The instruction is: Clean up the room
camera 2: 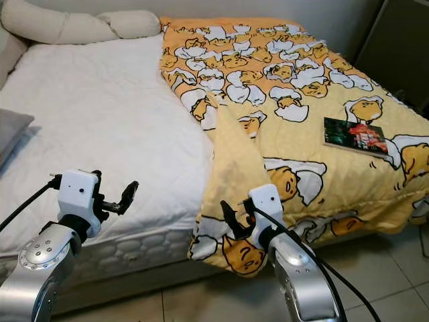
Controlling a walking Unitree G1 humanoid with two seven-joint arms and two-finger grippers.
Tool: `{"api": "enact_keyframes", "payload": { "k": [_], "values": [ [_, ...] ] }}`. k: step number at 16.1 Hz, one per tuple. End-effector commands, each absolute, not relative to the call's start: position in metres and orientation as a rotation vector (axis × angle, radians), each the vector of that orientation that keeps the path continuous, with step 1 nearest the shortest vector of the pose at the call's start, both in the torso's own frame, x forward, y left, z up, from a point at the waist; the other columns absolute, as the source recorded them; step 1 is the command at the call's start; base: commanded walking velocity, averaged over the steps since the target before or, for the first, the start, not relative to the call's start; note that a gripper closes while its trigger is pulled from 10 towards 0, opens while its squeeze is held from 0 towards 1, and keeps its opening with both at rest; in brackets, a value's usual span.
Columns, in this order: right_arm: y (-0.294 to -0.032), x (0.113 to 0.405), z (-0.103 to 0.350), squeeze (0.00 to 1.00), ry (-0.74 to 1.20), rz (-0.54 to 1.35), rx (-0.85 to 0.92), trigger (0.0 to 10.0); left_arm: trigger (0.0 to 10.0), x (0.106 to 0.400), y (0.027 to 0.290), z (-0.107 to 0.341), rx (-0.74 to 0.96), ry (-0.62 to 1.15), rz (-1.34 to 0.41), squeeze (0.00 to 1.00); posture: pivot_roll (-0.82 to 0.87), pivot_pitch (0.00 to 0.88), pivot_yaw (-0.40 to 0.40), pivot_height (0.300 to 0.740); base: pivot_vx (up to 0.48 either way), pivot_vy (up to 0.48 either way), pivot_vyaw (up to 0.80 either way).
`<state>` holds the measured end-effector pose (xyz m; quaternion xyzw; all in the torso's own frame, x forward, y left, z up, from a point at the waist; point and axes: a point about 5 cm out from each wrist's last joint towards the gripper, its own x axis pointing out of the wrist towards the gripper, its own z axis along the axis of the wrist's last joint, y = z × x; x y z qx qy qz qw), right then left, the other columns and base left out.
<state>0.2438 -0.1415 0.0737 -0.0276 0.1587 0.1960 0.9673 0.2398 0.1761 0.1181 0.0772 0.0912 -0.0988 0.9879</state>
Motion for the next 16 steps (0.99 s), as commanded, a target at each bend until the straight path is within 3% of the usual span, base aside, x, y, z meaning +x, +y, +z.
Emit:
{"api": "enact_keyframes", "payload": {
  "k": [1,3,5,7,11,12,13,16],
  "values": [
    [-0.139,0.247,0.077,0.0,0.303,0.412,-0.057,10.0,10.0,0.24,0.177,0.119,0.162,0.179,-0.188,0.0,-0.01,0.0,0.006,0.74,0.289,0.0,0.0],
    [-0.134,0.245,0.074,0.0,0.31,0.493,-0.164,10.0,10.0,0.239,0.177,0.12,0.163,0.175,-0.191,0.0,0.0,0.0,0.004,0.74,0.289,0.0,0.4],
    [-0.133,0.245,0.073,0.0,0.309,0.487,-0.143,10.0,10.0,0.239,0.177,0.12,0.164,0.172,-0.193,0.0,0.0,0.0,-0.002,0.74,0.292,0.0,0.8],
    [-0.135,0.245,0.071,0.0,0.327,0.453,-0.069,10.0,10.0,0.237,0.179,0.12,0.165,0.172,-0.19,0.0,0.01,0.0,-0.004,0.74,0.291,0.0,0.0],
    [-0.133,0.246,0.066,0.0,0.375,0.467,-0.087,10.0,10.0,0.235,0.178,0.121,0.169,0.178,-0.25,0.0,0.01,0.0,0.006,0.74,0.071,0.0,0.0],
    [-0.135,0.249,0.064,0.59,0.403,0.469,-0.083,10.0,10.0,0.235,0.177,0.122,0.172,0.178,-0.286,0.0,0.0,0.0,0.008,0.74,0.0,0.0,0.0],
    [-0.137,0.253,0.061,1.0,0.437,0.475,-0.104,10.0,10.0,0.235,0.176,0.123,0.164,0.186,-0.326,0.0,0.0,0.0,0.009,0.74,0.0,0.0,0.0],
    [-0.137,0.269,0.045,1.0,0.574,0.496,-0.187,10.0,10.0,0.235,0.176,0.121,0.168,0.242,-0.422,0.0,0.0,0.0,0.02,0.74,0.0,0.0,0.0]
  ]
}}
